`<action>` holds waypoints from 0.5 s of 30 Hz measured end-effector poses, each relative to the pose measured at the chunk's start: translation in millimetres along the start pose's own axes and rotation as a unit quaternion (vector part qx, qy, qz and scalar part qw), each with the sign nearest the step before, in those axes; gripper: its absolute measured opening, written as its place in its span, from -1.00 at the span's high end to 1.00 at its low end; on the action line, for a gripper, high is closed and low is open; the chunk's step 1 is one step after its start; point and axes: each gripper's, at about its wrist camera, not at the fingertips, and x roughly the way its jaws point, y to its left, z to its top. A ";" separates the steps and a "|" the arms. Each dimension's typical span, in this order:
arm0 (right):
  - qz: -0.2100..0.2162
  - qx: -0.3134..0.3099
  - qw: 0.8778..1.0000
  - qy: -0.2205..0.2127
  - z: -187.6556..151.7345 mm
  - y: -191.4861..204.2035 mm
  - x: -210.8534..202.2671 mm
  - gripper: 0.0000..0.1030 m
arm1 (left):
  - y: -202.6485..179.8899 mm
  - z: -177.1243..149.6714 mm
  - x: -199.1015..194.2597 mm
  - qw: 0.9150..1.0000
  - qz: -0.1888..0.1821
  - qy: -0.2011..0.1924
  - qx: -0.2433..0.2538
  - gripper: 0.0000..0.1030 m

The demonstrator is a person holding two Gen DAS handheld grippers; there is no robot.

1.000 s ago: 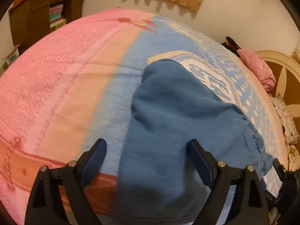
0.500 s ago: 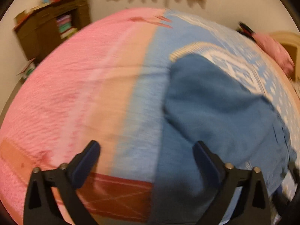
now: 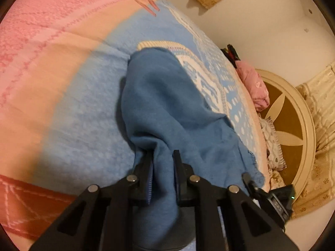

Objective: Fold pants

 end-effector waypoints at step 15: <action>0.094 -0.151 0.984 0.021 40.0 195.8 29.2 0.90 | 37.8 35.6 -112.5 0.995 0.029 -0.098 -0.019 0.50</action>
